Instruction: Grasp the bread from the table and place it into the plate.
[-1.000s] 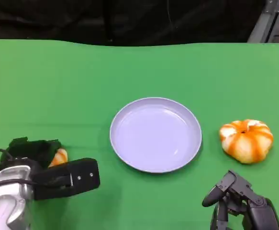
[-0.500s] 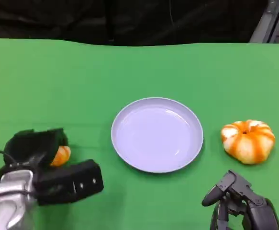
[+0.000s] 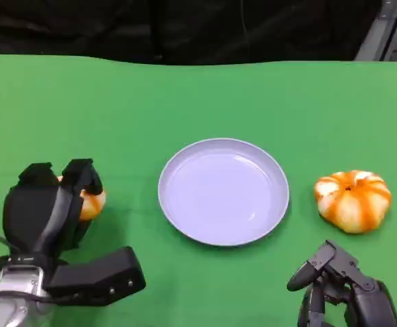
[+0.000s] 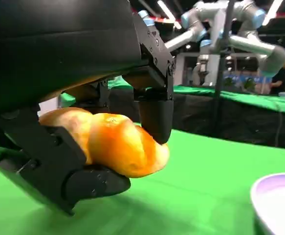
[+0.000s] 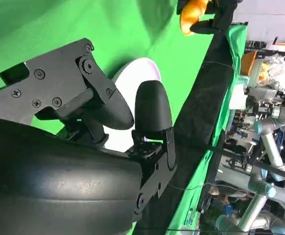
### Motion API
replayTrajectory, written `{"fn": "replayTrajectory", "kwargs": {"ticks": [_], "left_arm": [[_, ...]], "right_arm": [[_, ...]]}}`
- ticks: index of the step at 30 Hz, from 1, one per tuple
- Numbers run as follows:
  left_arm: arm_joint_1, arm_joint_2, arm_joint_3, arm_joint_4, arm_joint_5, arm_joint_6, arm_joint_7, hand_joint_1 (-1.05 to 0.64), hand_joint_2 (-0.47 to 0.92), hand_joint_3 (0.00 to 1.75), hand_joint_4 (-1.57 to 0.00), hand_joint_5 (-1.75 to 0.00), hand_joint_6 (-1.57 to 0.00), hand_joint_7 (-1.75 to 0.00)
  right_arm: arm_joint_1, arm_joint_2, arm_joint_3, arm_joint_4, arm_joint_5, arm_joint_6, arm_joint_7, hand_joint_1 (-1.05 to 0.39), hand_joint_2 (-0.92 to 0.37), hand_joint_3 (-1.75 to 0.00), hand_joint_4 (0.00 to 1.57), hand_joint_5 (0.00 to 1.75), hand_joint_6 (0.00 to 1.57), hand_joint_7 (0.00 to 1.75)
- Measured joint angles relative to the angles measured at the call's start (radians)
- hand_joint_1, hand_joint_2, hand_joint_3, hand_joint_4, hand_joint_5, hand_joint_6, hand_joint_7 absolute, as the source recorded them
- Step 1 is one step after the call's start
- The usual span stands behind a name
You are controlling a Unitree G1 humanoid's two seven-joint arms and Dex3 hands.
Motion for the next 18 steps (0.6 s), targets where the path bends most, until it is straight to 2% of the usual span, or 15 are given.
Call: {"fn": "replayTrajectory", "kwargs": {"ticks": [15,16,18], "left_arm": [[-0.005,0.000,-0.005,0.019,-0.002,-0.010,0.015,-0.02,0.12,1.33,-1.05,-1.75,-0.88,-1.68],[-0.005,0.000,-0.005,0.020,-0.002,-0.010,0.015,-0.03,0.05,1.57,-1.09,-1.75,-0.92,-1.68],[-0.002,-0.009,-0.013,-0.040,0.000,-0.026,0.026,-0.02,-0.01,1.70,-1.12,-1.75,-0.94,-1.70]], "right_arm": [[0.000,0.000,0.000,0.000,0.000,0.000,0.000,-0.19,-0.70,-1.39,0.83,1.75,0.46,1.75],[0.000,0.000,0.000,0.000,0.000,0.000,0.000,-0.20,-0.70,-1.40,0.81,1.75,0.46,1.75],[0.002,0.001,0.000,0.001,0.001,0.000,-0.001,-0.20,-0.69,-1.40,0.80,1.75,0.46,1.75]]}}
